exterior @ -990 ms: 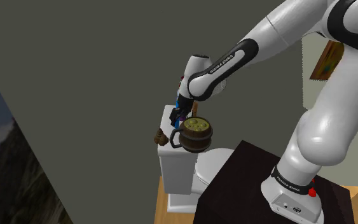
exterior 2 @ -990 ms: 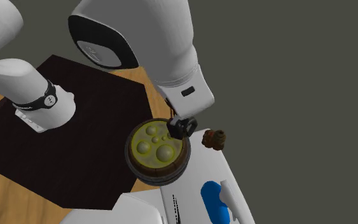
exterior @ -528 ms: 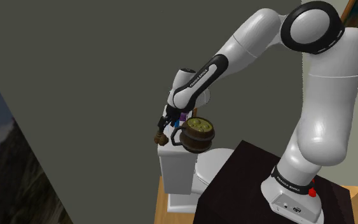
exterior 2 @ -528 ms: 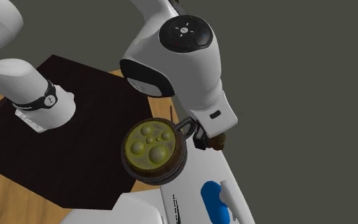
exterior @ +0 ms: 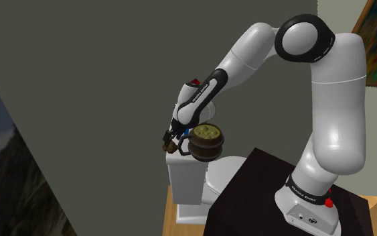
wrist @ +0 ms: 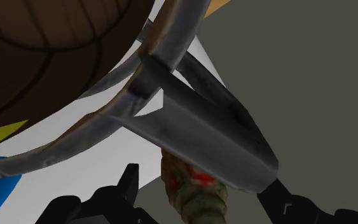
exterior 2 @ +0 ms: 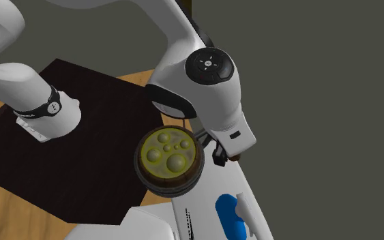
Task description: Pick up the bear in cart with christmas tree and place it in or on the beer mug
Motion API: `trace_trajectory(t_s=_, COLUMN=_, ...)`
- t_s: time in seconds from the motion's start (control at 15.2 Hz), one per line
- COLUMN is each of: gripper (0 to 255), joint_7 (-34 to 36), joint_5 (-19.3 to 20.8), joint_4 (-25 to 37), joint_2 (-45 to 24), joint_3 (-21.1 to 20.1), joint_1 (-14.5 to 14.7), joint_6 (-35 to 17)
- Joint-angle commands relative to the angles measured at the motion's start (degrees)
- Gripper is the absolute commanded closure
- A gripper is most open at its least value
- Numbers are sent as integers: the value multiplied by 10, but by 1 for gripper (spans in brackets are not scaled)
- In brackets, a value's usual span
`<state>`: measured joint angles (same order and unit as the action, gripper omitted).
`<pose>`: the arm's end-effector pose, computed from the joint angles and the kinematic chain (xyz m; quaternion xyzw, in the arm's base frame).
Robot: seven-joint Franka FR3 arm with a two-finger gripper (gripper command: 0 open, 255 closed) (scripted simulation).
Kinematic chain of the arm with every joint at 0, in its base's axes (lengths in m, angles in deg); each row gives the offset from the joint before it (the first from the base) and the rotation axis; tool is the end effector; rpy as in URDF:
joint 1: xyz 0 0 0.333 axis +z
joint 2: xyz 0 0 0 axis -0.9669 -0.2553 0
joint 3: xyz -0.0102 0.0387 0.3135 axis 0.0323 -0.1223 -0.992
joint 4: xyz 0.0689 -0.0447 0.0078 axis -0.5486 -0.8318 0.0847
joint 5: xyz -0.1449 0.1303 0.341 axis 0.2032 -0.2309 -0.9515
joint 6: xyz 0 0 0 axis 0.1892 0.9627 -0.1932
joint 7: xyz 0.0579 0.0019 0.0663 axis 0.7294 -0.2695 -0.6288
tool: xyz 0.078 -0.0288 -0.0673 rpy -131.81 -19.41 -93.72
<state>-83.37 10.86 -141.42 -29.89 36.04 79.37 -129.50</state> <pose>0.5524 0.0870 0.2081 -0.9915 -0.0205 -0.1116 0.0632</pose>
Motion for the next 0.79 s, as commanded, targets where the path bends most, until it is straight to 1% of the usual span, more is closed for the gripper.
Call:
trace_trajectory(t_s=0.0, gripper=0, joint_7=0, joint_5=0, joint_4=3, joint_2=-8, joint_3=0, joint_1=0, joint_6=-5)
trace_trajectory(t_s=0.46, gripper=0, joint_7=0, joint_5=0, joint_4=3, joint_2=-8, joint_3=0, joint_1=0, joint_6=-4)
trace_trajectory(t_s=0.53, gripper=255, joint_7=0, joint_5=0, joint_4=3, joint_2=-8, joint_3=0, joint_1=0, joint_6=-4)
trace_trajectory(t_s=0.73, gripper=255, joint_7=0, joint_5=0, joint_4=3, joint_2=-8, joint_3=0, joint_1=0, joint_6=-5)
